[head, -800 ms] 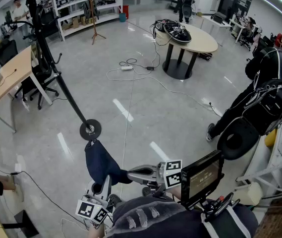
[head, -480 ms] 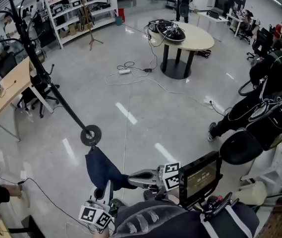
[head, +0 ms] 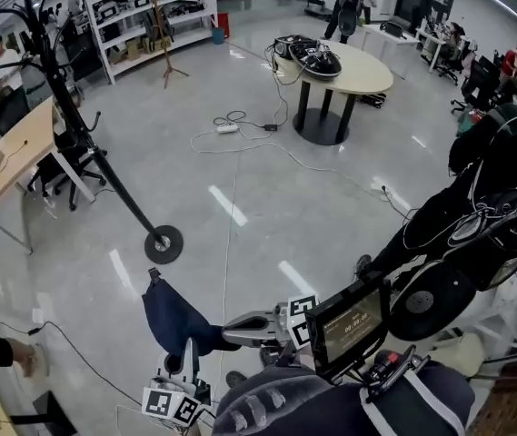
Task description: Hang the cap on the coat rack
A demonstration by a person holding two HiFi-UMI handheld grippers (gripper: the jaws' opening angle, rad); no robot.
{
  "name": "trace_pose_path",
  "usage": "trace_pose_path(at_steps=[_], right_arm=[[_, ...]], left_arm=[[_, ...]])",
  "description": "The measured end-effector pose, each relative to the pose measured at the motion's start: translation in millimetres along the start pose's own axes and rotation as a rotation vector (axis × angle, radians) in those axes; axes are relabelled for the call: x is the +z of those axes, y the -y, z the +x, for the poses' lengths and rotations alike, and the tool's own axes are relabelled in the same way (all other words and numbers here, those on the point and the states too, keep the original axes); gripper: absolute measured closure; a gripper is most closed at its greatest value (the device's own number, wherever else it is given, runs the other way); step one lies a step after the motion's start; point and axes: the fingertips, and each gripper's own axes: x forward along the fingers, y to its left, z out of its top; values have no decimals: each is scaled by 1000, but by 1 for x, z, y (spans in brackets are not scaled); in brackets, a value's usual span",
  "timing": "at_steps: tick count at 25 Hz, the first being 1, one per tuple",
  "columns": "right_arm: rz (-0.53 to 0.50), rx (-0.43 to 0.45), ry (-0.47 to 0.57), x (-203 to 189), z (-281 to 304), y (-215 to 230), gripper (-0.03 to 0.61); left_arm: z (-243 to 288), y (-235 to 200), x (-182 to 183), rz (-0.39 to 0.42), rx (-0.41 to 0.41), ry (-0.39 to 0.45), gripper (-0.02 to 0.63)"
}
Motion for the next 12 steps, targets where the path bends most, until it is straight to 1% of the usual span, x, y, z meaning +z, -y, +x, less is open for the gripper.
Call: trace_pose_path(at_steps=[2,5,7,10,12], right_arm=[[3,10,-14,-3,11,-4,575],[-3,24,-30,-10,25,-13,575],[-25,31,-31,-17,30,-22,575],[-84,24,-12,-29,26,-39,575],[-102,7,-16,-32,29,-44,574]], left_arm=[[-14,-8,1,10,-3,19,600],[-43,-26,21,18,12,64,600],[-69,-35,29,16,29,90,600],[-94,-28,22,45,12,124,600],[-106,-27,25,62,8,137,600]])
